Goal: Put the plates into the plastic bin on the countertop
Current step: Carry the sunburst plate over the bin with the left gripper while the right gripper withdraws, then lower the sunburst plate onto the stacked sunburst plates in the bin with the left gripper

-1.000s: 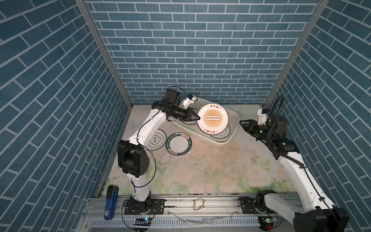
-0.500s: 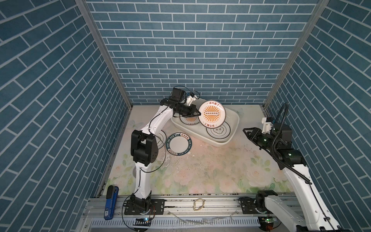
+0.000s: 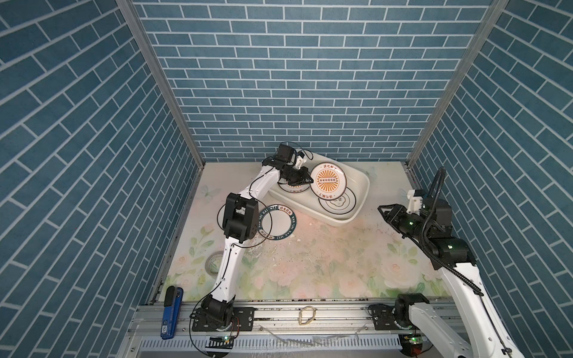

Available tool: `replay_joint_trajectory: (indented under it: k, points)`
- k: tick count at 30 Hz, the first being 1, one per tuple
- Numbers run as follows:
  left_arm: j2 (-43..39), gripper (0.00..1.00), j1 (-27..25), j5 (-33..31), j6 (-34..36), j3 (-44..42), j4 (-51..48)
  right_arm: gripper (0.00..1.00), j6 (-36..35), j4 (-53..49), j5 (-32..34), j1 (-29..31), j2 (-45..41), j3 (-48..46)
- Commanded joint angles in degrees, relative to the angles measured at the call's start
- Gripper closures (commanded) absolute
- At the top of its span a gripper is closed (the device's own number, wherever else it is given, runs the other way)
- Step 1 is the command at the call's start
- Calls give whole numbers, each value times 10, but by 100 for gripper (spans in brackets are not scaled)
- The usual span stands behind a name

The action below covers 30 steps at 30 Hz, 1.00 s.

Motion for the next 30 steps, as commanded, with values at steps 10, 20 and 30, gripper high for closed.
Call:
replay_joint_trajectory:
  k: [10,20,30]
  points:
    - [34,100,-28,4,-3,35,9,63,14,2,8,-1,3,-17]
    - [39,100,-39,-11,10,34,-4,63,12,15,3,-2,10,-30]
    - [42,100,-51,-23,19,25,-18,63,9,21,-2,-2,11,-39]
